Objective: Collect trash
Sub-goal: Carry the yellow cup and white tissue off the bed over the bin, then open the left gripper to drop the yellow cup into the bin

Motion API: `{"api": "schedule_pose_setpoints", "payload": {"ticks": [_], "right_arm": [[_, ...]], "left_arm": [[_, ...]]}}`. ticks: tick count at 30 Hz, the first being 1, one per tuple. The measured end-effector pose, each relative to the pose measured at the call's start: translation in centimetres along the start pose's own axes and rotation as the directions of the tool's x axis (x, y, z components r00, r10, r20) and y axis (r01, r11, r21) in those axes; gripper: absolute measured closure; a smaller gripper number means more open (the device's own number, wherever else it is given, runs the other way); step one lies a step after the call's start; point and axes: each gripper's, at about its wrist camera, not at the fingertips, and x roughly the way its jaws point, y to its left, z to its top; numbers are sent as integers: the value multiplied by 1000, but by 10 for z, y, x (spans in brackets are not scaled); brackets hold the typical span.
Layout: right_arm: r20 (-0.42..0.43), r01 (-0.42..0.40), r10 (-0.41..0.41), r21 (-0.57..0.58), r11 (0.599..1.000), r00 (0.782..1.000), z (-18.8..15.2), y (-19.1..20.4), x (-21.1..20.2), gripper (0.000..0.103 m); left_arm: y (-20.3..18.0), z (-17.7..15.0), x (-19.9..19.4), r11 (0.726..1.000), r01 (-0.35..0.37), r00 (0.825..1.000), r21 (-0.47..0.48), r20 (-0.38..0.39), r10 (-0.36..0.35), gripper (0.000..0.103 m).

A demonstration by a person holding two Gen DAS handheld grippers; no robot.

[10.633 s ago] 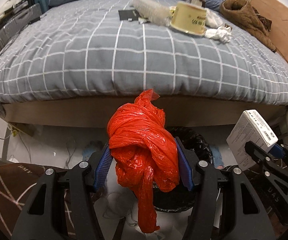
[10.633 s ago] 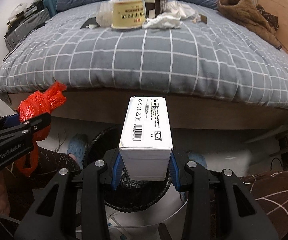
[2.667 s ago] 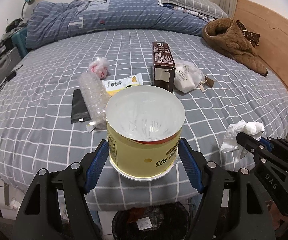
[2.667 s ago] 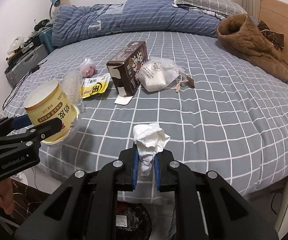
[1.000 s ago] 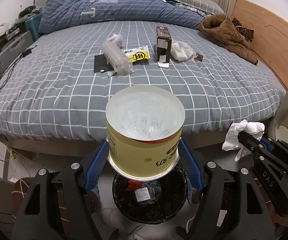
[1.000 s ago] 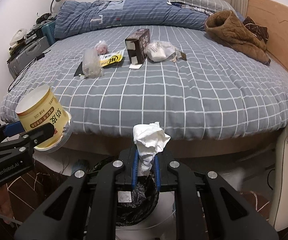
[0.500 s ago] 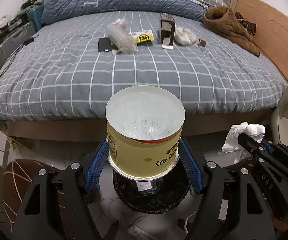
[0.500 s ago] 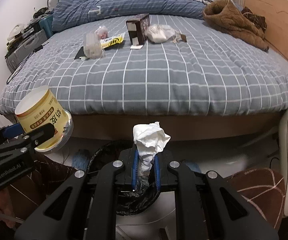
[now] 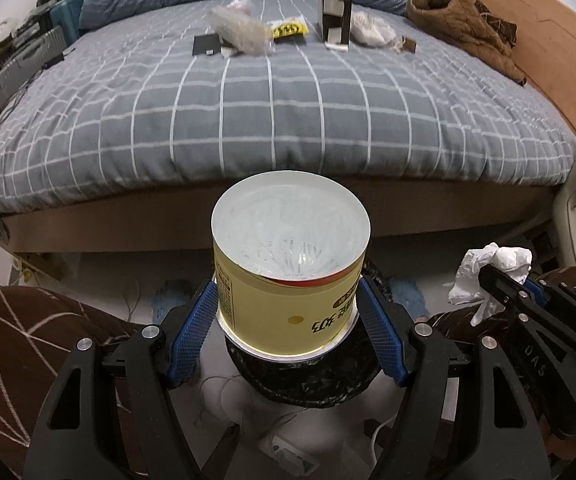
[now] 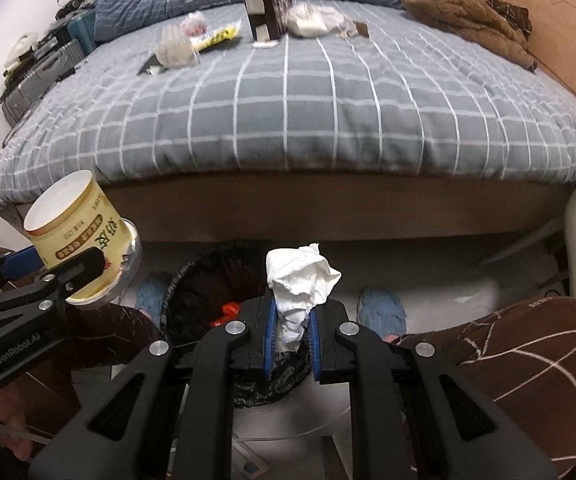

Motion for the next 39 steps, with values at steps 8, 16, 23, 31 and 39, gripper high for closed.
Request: {"api": "schedule_pose_setpoints", "payload": {"ticks": [8,16,23,31,39], "right_arm": [[-47,9,-8,12,1000,999,-4,-6,24,90],[-82,17,-16,6,1000,996,-4,-5,42,90],[-114,17,-16,4,1000,993,-5,-7,55,90],[-143,31,-28,22,999,989,-4,-11,71,90],[-146,31,-27,26,999,989,-5,-11,79,90]], "left_arm": [[-2,-9,36,1000,5,998,-1,-63,-5,33],[-7,-13,69,999,-12,994,30,-105,15,33],[-6,-15,96,1000,2,986,21,-167,2,33],[-19,-20,111,999,28,979,38,-204,-20,32],[-22,-21,111,1000,18,983,26,-186,-13,16]]}}
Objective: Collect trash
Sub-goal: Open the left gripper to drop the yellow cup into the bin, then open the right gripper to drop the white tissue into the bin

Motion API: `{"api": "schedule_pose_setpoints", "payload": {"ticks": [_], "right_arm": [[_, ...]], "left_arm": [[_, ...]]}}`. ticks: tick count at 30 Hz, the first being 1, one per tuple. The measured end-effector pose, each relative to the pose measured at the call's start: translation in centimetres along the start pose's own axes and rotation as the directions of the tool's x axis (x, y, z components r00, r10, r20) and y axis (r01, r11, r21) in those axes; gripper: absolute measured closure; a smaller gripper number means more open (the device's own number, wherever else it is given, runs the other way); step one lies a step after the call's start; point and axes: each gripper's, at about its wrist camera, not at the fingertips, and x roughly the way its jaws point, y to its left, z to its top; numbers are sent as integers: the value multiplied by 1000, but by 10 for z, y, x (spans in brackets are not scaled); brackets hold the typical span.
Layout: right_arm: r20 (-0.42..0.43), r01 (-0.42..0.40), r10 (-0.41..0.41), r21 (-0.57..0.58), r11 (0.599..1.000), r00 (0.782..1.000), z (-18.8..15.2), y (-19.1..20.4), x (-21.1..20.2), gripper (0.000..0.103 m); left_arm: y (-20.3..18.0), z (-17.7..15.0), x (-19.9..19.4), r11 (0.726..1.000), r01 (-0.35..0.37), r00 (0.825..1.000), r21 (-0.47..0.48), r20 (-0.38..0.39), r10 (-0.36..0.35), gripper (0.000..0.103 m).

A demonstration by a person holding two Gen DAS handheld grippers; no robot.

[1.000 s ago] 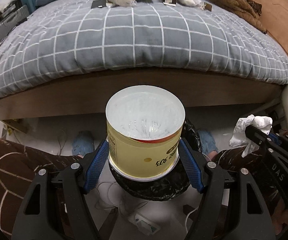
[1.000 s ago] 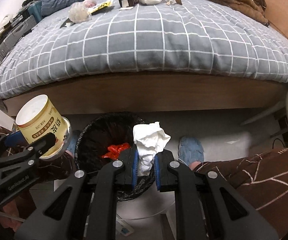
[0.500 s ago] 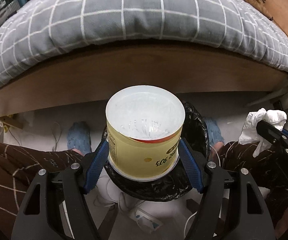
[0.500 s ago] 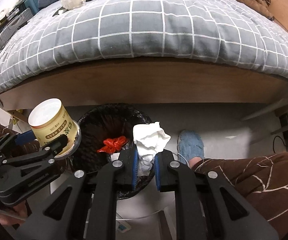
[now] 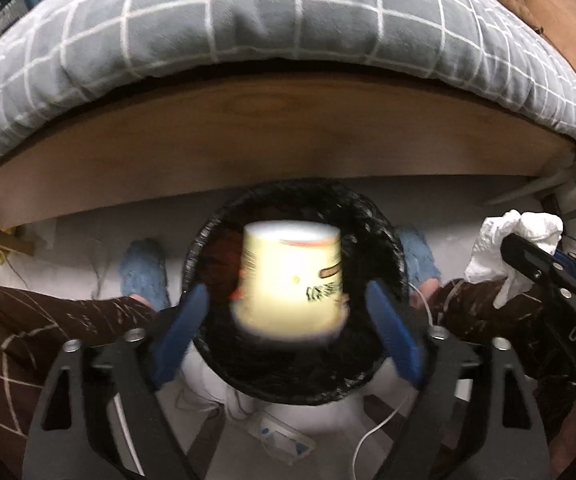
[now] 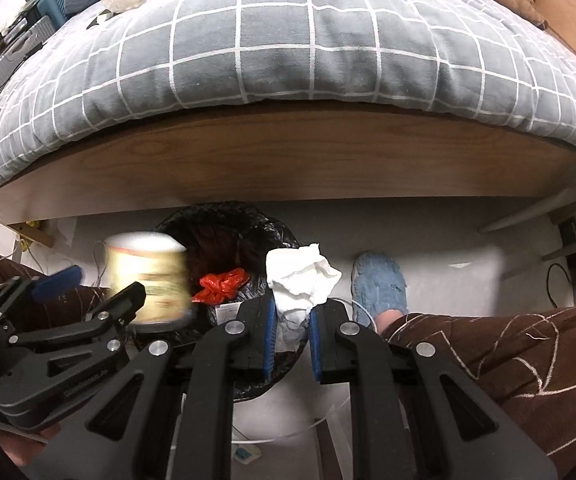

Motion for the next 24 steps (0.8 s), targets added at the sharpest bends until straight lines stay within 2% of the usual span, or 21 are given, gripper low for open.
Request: {"api": "schedule_pose_setpoints", "payload": {"ticks": [8,24], "right_arm": [[13,-12,12,-32,999,1000,1,17,2,90],[-10,-59,58,-132,990,998,18,84,17,88]], "left_arm": [[29,3,-14,998,-37,998,-44,40,39,7],[104,-1,-29,981,-79,994,-178,57,90,6]]}}
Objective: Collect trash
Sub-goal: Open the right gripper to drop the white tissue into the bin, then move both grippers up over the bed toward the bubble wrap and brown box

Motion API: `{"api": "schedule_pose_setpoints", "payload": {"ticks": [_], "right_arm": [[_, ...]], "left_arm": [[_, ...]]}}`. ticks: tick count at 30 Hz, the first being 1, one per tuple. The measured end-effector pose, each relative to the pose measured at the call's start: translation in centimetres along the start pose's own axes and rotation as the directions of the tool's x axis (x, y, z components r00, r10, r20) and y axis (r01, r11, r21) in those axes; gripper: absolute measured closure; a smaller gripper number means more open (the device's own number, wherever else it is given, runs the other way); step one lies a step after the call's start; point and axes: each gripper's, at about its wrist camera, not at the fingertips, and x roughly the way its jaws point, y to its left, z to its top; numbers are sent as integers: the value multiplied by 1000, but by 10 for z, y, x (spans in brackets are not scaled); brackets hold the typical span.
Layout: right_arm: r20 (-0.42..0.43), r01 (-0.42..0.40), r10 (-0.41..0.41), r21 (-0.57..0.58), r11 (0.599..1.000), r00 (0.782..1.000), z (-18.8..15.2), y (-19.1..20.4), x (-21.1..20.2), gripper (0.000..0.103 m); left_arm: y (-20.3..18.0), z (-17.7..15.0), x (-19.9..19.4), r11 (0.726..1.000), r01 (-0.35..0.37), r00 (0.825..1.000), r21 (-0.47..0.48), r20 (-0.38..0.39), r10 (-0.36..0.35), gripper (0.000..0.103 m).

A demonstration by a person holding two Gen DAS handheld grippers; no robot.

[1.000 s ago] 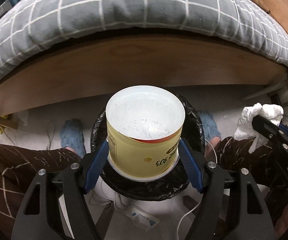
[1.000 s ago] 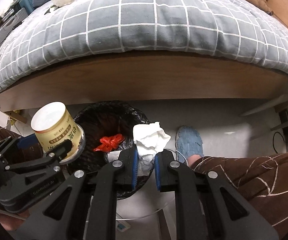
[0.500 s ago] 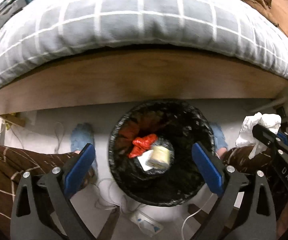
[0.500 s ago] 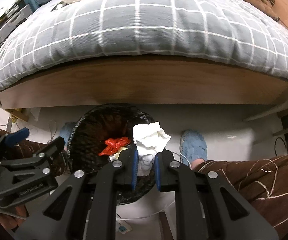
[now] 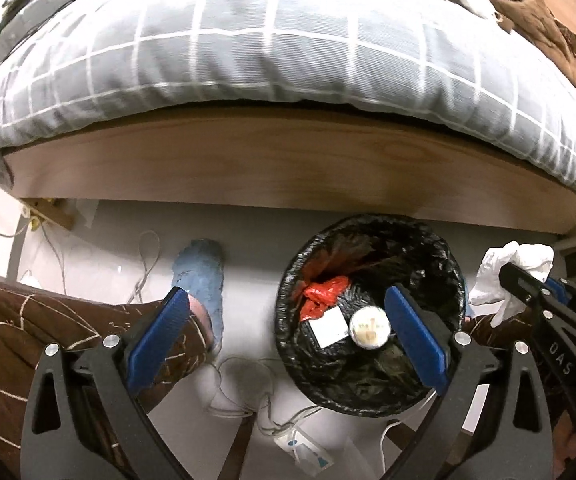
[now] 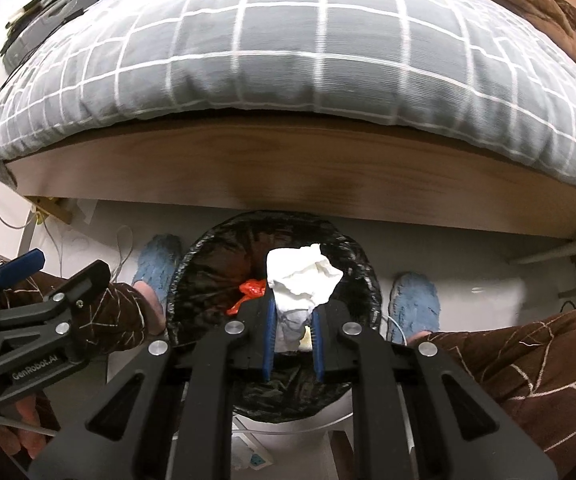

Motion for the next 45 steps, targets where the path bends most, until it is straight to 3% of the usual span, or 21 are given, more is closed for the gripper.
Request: {"api": "schedule_pose_setpoints", "payload": {"ticks": [6,10,23,28,45], "right_arm": [[-5,-7,6,-38,999,1000,2,22,8,86],[-6,-6,5,-54,999,1000,0,30,11,78],[61,4,-1,-49,999,998,0,19,-6,28],[102,31,-25,-50,998,994,0,16,-17,16],[288,47,-39,-18,999,957,11,-7,-117,8]], "left_arm": [[15,1,-1,999,-5,1000,-34,8,6,6],[21,1,-1,999,-9,1000,-41,6,9,6],[22,3,-8,999,-4,1000,-48,23,5,6],[16,3,-17,1000,-9,999,-26,44,11,6],[2,27,-96,1000,3,983,0,185,-3,6]]}}
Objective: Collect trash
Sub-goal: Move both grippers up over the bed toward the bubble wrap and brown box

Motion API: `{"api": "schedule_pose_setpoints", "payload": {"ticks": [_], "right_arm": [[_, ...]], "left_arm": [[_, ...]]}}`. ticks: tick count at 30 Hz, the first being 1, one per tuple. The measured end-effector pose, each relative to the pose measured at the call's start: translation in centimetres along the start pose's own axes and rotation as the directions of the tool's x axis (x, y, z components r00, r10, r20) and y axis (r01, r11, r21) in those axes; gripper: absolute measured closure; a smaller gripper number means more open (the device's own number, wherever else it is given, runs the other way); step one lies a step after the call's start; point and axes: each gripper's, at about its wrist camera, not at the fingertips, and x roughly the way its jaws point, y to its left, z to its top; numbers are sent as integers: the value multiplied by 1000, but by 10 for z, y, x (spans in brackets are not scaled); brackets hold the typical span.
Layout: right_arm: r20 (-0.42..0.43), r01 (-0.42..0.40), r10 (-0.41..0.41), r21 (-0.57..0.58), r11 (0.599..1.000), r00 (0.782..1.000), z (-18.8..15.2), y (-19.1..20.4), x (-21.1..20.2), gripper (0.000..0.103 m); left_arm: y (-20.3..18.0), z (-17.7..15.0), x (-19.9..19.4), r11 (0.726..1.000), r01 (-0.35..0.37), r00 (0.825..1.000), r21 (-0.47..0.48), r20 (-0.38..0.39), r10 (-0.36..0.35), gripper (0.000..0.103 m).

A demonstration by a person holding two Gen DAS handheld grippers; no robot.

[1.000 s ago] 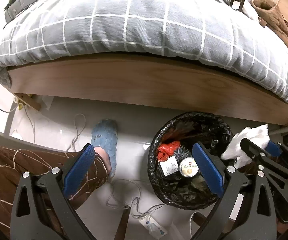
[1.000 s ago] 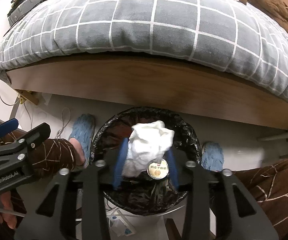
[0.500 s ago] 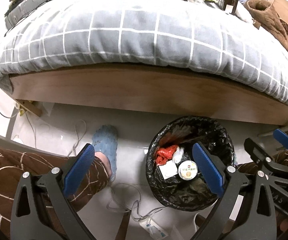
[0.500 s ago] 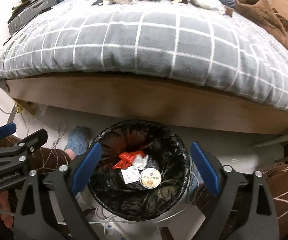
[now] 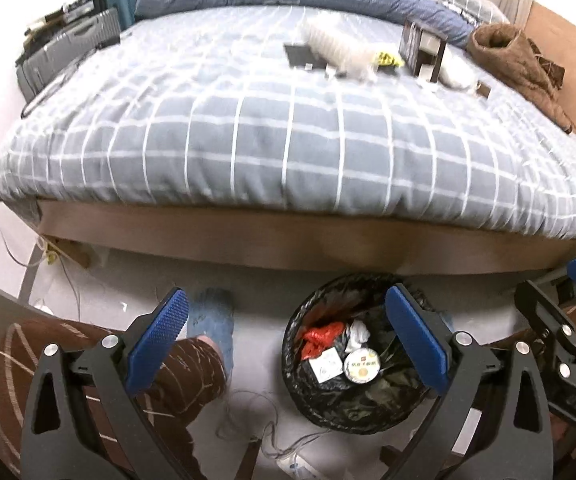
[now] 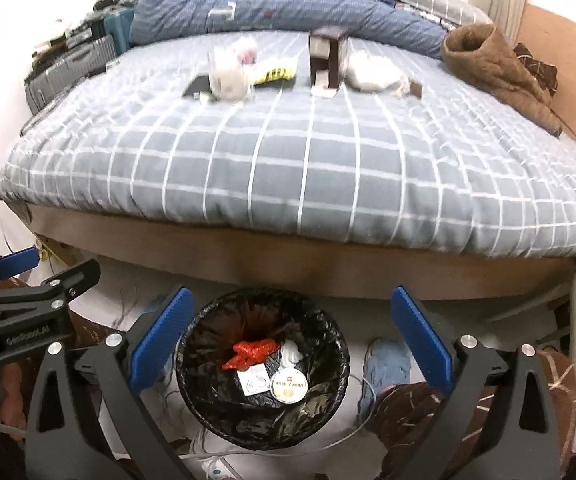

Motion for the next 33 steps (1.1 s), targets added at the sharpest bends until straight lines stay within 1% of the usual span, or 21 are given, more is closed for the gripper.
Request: {"api": "schedule_pose_setpoints", "payload": {"ticks": [4,9,12,18,23,30,33], "right_arm": [[32,10,-10,2,1000,999,7,-7,-17,8],[67,23,-24,15,1000,997,21,-18,-37,8],[89,30,-32,23,999,995,31,-23,-46,8],[123,52,-57,38,998,991,51,-31,-57,8],[138,65,-70,44,997,988,67,-39,-59,8],[135,83,-89,48,995,987,92,-49,-53,8],[141,80,-86,52,995,986,102,-53,-50,8]], "left_arm": [[-8,12,-20,1000,6,999,15,34,-6,6],[-8,28,-39,1000,12,998,12,58,-13,6],[-9,39,-50,1000,8,997,12,80,-9,6],[-11,58,-64,1000,8,995,10,101,-9,6],[-13,73,-69,1000,8,994,17,112,-10,6],[-19,95,-58,1000,22,995,19,92,-24,6],[-23,106,-56,999,15,995,34,103,-18,6]]}}
